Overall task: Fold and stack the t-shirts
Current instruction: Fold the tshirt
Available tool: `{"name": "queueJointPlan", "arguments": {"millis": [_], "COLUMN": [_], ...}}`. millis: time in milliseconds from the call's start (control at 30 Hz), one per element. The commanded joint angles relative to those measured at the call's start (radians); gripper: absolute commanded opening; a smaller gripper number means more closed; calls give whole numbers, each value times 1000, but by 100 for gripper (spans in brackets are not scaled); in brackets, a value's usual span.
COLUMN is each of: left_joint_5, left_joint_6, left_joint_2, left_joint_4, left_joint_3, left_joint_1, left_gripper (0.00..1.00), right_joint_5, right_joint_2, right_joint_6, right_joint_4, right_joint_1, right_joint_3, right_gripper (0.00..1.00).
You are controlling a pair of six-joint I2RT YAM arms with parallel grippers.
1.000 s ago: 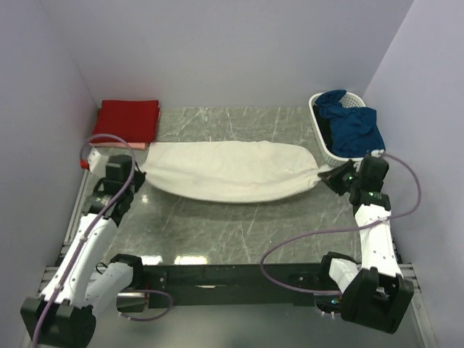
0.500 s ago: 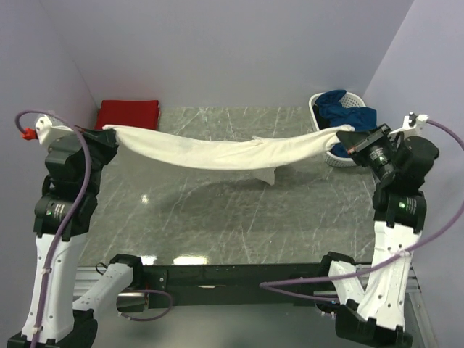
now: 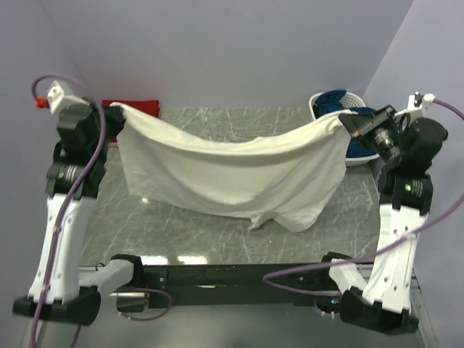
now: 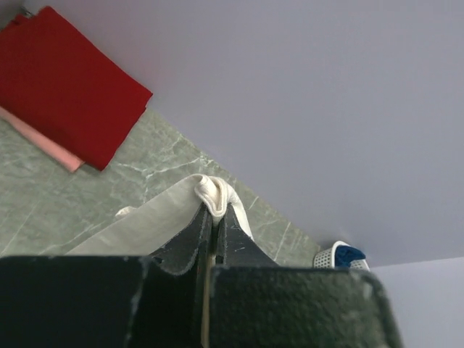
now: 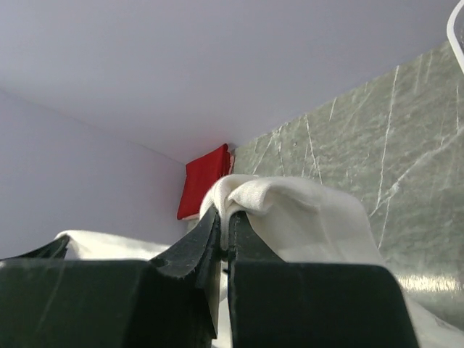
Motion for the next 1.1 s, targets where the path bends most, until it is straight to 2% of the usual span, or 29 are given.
{"name": "queueJointPlan", "arguments": {"millis": [0,100,300,333,400,467,600,733,833,1067], "left_joint_5": [87,148,263,271,289,298,297,343,369,369], "left_joint_6": [28,30,41,44,50,48,47,38,30,-62], "left_joint_2": [165,321,642,671,715,713,609,505,437,299], "left_joint_4": [184,273,289,283,266,271,323,376,410,447], "left_joint_3": [68,146,502,590,661,653,481,206,12,-462], "left_joint_1": [47,80,117,152,171,183,211,235,235,235], "left_gripper": [0,0,0,0,0,0,0,0,0,0], "right_joint_5": [-12,-3,84,99,133,146,155,124,127,144], "right_joint_2": [135,272,487,504,518,510,411,348,280,124], "right_joint_6": [35,39,29,21,12,10,24,46,55,44], "right_joint_4": [221,244,258,240,235,243,321,354,373,358], "right_joint_1": [2,11,85,97,105,103,102,105,105,105], "right_joint_3": [51,158,465,502,560,536,363,181,-58,-474], "right_gripper": [0,0,0,0,0,0,0,0,0,0]}}
